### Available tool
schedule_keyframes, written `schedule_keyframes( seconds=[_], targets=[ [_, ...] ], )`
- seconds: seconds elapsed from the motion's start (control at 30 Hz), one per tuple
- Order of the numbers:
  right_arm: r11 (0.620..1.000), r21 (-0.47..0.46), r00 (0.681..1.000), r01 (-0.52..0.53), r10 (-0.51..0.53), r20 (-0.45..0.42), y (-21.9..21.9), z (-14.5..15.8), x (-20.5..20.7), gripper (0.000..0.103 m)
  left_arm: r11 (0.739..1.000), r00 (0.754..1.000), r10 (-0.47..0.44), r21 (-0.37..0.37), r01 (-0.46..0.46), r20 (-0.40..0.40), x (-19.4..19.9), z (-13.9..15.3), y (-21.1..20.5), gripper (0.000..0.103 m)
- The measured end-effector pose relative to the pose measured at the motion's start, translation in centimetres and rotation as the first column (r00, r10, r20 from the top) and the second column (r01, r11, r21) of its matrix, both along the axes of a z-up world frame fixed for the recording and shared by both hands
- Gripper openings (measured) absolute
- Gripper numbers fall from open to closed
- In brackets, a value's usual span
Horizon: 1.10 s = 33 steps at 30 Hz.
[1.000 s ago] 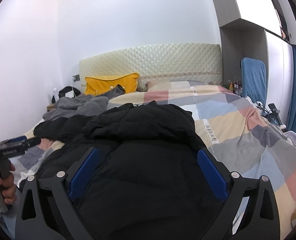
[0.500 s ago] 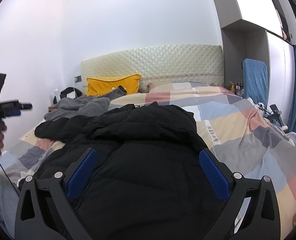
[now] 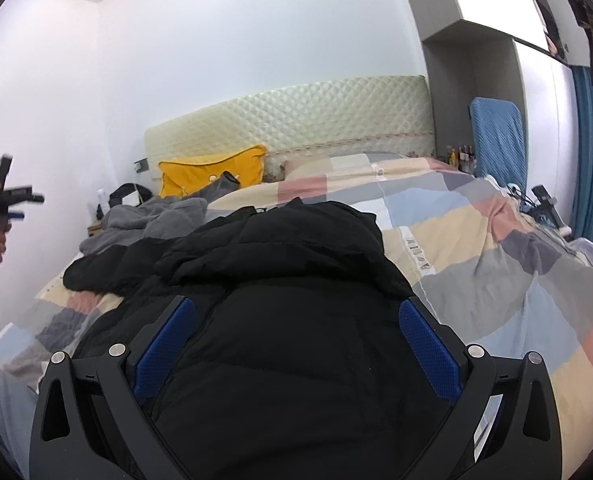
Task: Fold large clothes
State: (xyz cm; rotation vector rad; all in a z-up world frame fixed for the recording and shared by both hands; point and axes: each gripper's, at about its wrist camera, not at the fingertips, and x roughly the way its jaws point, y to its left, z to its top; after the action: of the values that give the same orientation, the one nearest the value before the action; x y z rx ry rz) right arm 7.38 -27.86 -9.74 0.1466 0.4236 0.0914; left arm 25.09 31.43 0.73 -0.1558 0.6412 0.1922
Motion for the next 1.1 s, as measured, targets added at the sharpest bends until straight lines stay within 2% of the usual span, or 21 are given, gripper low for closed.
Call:
schedule_keyframes(
  seconds=[0.17, 0.27, 0.3, 0.37, 0.43, 0.53, 0.6, 0.7, 0.8, 0.87, 0.93, 0.97, 1.1],
  targets=[
    [1.0, -0.004, 0.999, 0.031, -0.031, -0.027, 0.4, 0.0, 0.5, 0.103, 0.992, 0.996, 0.033, -0.118, -0.042, -0.078, 2.7, -4.9, 5.3, 0.102],
    [0.999, 0.012, 0.998, 0.046, -0.046, -0.034, 0.6, 0.3, 0.7, 0.103, 0.974, 0.991, 0.054, -0.212, -0.08, -0.123, 4.6, -8.5, 8.5, 0.102],
    [0.999, 0.016, 0.998, 0.05, -0.049, -0.038, 0.5, 0.4, 0.9, 0.103, 0.972, 0.991, 0.051, -0.223, -0.078, -0.125, 5.0, -9.2, 9.0, 0.102],
    [0.997, 0.041, 0.997, 0.071, -0.069, -0.041, 0.1, 0.5, 1.3, 0.103, 0.981, 0.989, 0.065, -0.172, -0.088, -0.134, 6.5, -11.3, 10.6, 0.102],
    [0.994, 0.058, 0.994, 0.097, -0.094, -0.064, -0.2, 0.4, 1.9, 0.103, 0.982, 0.984, 0.09, -0.154, -0.113, -0.151, 7.9, -13.0, 12.1, 0.102],
    [0.992, 0.053, 0.988, 0.119, -0.113, -0.104, 0.2, 0.0, 3.2, 0.103, 0.964, 0.979, 0.112, -0.219, -0.149, -0.171, 9.3, -15.8, 15.2, 0.102],
    [0.991, 0.015, 0.984, 0.129, -0.127, -0.121, 1.1, -0.2, 4.1, 0.103, 0.955, 0.976, 0.128, -0.244, -0.17, -0.177, 10.2, -17.5, 16.8, 0.102],
    [0.992, -0.045, 0.981, 0.121, -0.126, -0.146, 2.9, -0.4, 5.3, 0.103, 0.919, 0.966, 0.158, -0.329, -0.22, -0.205, 11.4, -20.8, 19.9, 0.102],
    [0.989, -0.097, 0.979, 0.115, -0.129, -0.16, 4.4, -0.7, 6.1, 0.103, 0.901, 0.949, 0.233, -0.32, -0.293, -0.212, 11.8, -23.0, 22.1, 0.102],
    [0.986, -0.118, 0.977, 0.115, -0.134, -0.166, 5.1, -0.9, 6.5, 0.103, 0.876, 0.939, 0.27, -0.351, -0.331, -0.213, 12.0, -24.7, 23.8, 0.101],
    [0.982, -0.142, 0.975, 0.124, -0.147, -0.168, 5.5, -0.9, 7.0, 0.103, 0.838, 0.941, 0.269, -0.431, -0.335, -0.207, 12.1, -26.2, 25.2, 0.101],
    [0.981, -0.146, 0.974, 0.125, -0.149, -0.169, 5.7, -1.0, 7.2, 0.103, 0.833, 0.942, 0.273, -0.442, -0.333, -0.194, 12.2, -26.5, 25.4, 0.101],
    [0.98, -0.152, 0.971, 0.129, -0.156, -0.182, 6.3, -1.3, 8.0, 0.103, 0.846, 0.959, 0.253, -0.452, -0.285, -0.131, 13.5, -26.1, 25.0, 0.098]
  ],
)
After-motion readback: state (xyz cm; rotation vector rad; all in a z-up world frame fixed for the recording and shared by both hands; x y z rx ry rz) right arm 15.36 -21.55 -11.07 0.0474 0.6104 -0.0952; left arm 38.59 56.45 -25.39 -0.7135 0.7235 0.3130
